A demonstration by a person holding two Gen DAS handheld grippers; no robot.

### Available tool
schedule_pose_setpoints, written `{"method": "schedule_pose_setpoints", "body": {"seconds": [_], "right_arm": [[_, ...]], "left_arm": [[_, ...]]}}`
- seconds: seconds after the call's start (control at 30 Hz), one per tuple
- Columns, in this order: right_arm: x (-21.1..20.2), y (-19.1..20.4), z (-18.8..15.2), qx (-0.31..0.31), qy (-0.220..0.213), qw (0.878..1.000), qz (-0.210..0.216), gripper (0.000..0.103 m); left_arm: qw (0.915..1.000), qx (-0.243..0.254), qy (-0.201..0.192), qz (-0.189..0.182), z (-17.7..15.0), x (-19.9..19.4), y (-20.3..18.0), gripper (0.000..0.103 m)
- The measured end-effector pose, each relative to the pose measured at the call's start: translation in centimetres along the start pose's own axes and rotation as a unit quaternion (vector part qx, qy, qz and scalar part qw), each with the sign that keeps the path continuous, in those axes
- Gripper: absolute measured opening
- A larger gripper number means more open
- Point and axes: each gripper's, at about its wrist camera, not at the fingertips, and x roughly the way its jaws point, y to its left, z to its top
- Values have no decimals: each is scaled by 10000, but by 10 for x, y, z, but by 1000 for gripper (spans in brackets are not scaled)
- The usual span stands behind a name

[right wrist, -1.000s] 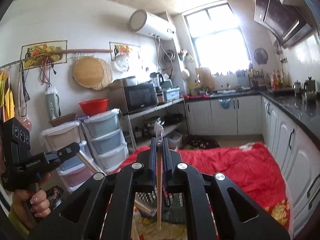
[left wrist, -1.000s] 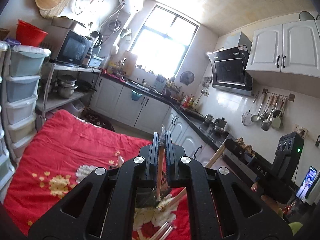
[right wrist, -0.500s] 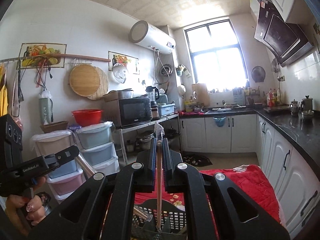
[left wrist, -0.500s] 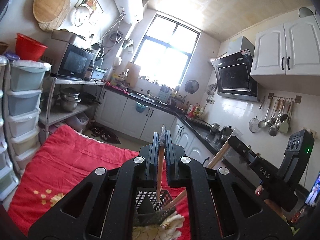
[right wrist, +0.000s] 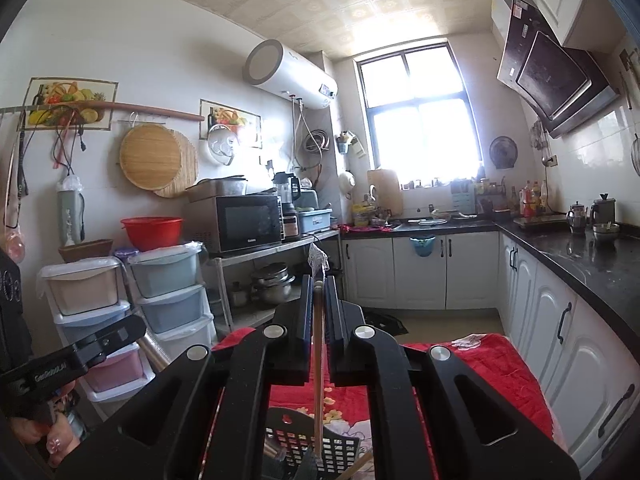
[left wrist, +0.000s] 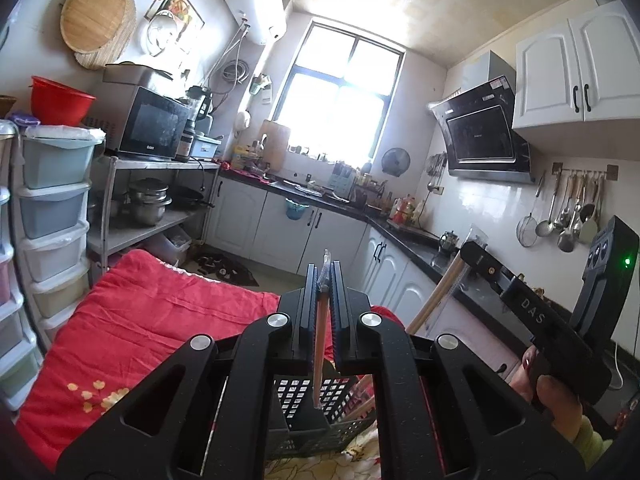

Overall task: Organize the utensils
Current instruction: 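Lower the right tool's chopstick into the caddy and open while the left tool releases its own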

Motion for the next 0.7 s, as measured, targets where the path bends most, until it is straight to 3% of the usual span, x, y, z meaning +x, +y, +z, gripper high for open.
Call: {"method": "schedule_pose_setpoints", "body": {"seconds": [0.7], "right_arm": [[31, -22, -51, 150, 295, 9990, -296, 6]], "left_arm": [[9991, 6, 428, -7, -42, 38, 10, 3]]}}
